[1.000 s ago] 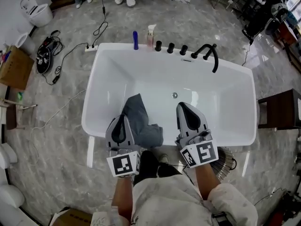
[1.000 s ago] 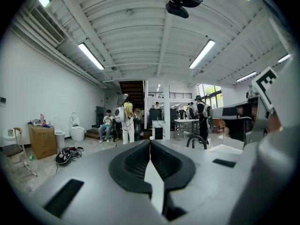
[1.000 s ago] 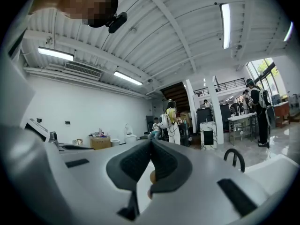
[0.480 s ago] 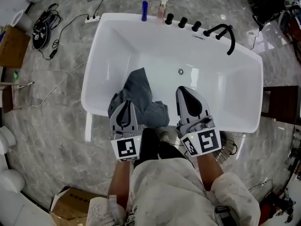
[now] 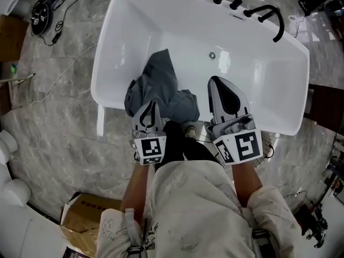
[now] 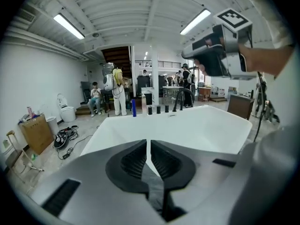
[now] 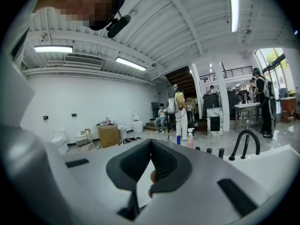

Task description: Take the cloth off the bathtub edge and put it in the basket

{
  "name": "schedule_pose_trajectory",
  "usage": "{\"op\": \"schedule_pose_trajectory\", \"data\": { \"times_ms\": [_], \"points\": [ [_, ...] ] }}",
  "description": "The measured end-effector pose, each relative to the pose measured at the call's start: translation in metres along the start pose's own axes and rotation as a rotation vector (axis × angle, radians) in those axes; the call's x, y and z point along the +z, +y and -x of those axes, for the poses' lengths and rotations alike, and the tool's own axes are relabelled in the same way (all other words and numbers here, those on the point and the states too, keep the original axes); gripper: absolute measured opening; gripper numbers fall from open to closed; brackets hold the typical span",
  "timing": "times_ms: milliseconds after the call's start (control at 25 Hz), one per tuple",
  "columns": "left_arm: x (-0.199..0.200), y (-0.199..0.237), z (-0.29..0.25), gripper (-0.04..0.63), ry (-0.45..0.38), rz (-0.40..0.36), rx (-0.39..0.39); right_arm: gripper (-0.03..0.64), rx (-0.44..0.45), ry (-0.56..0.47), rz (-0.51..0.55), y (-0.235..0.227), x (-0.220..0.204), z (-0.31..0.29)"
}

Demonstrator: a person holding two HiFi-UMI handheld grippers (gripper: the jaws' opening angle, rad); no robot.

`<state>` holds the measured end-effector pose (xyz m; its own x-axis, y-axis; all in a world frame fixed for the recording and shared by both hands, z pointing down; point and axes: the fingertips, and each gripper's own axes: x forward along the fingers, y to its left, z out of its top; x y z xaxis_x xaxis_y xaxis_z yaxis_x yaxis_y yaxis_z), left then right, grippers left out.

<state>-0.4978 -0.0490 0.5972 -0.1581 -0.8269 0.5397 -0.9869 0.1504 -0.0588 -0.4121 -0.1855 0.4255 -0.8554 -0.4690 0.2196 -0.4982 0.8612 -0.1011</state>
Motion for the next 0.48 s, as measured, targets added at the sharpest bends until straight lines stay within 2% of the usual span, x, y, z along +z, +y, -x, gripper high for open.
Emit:
{"op": "schedule_pose_trajectory", "data": {
  "times_ms": [280, 480],
  "points": [
    [-0.058, -0.01, -0.009, 0.016, 0.128, -0.058, -0.062, -0.012, 0.009, 0.032, -0.004, 0.005, -0.013, -0.006],
    [-0.102, -0.023, -0.016, 0.132, 0.237, -0.133, -0.142, -0.012, 0.005, 0.042, -0.003, 0.005, -0.015, -0.008]
  ]
}}
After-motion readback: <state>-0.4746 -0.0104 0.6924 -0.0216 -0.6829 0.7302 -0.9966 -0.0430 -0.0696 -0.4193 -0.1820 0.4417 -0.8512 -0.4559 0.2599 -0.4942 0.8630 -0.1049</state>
